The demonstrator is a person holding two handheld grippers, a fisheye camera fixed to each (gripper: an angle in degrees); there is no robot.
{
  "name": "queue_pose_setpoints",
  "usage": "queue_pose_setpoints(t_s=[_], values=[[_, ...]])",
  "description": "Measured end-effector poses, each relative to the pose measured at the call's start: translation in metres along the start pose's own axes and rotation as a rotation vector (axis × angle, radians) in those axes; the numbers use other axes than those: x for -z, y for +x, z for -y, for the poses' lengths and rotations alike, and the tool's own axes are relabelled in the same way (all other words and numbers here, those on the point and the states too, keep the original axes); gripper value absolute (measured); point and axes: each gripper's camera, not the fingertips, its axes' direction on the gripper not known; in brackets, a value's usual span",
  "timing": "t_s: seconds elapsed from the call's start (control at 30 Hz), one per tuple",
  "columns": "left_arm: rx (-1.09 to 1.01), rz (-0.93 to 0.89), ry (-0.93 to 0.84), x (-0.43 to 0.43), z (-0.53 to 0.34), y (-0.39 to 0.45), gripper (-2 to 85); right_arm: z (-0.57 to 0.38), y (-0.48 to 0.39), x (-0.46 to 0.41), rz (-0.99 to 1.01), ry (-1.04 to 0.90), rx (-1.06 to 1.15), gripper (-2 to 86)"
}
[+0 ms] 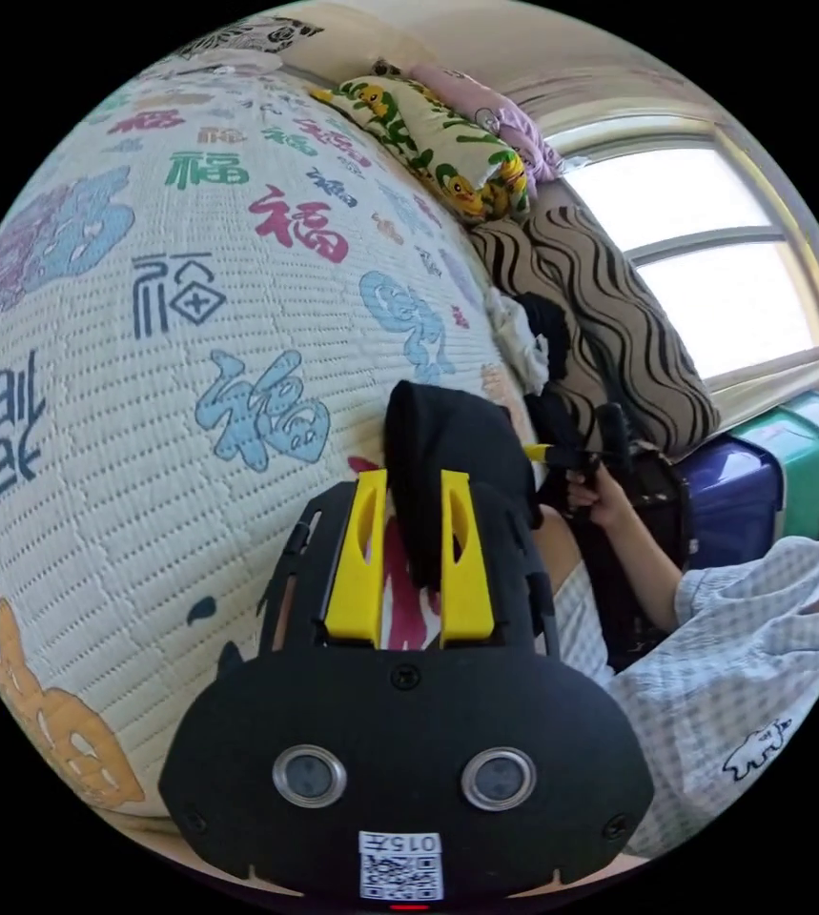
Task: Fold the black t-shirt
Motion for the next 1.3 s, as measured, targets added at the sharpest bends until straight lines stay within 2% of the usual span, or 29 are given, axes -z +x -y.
queue_pose_setpoints(t_s=[0.07, 0.13, 0.17, 0.3, 0.37, 0.47, 0.6, 0.7, 0.83, 0.97, 1.17, 1.3], values=[[0.004, 0.015, -0.035, 0.003, -0.014, -0.016, 10.1, -0.003, 0.012, -0.016, 0.081, -0.057, -0.016, 11.9], [0.009, -0.085, -0.009, 0.01, -0.021, -0.03, 10.0, -0.001, 0.02, -0.026, 0.185, -0.058, -0.01, 12.6], [0.017, -0.158, -0.045, 0.008, -0.023, -0.04, 9.8, 0.002, 0.027, -0.031, 0.228, -0.07, -0.028, 12.2], [0.028, -0.206, -0.073, 0.023, -0.028, -0.063, 9.2, 0.012, 0.04, -0.055, 0.388, -0.14, -0.043, 9.9], [0.055, -0.292, -0.074, 0.034, -0.034, -0.083, 8.2, 0.023, 0.038, -0.08, 0.456, -0.212, -0.032, 7.9], [0.064, -0.349, -0.12, 0.052, -0.036, -0.099, 5.6, 0.031, 0.029, -0.099, 0.45, -0.247, -0.044, 6.0], [-0.016, -0.266, -0.083, 0.113, -0.044, -0.087, 3.9, 0.028, -0.004, -0.091, 0.397, -0.177, 0.004, 5.1], [-0.054, -0.289, -0.015, 0.19, -0.066, -0.082, 3.6, 0.029, -0.057, -0.095, 0.402, -0.153, 0.103, 4.9], [-0.04, -0.255, 0.15, 0.354, -0.135, -0.097, 3.4, 0.042, -0.169, -0.14, 0.464, -0.155, 0.3, 5.0], [0.003, -0.087, 0.283, 0.543, -0.236, -0.123, 3.5, 0.053, -0.293, -0.232, 0.603, -0.268, 0.451, 5.0], [0.194, 0.158, 0.37, 0.734, -0.355, -0.189, 3.6, 0.057, -0.422, -0.388, 0.632, -0.444, 0.454, 4.9], [0.278, 0.179, 0.399, 0.791, -0.388, -0.242, 3.5, 0.061, -0.461, -0.45, 0.577, -0.464, 0.406, 5.0]])
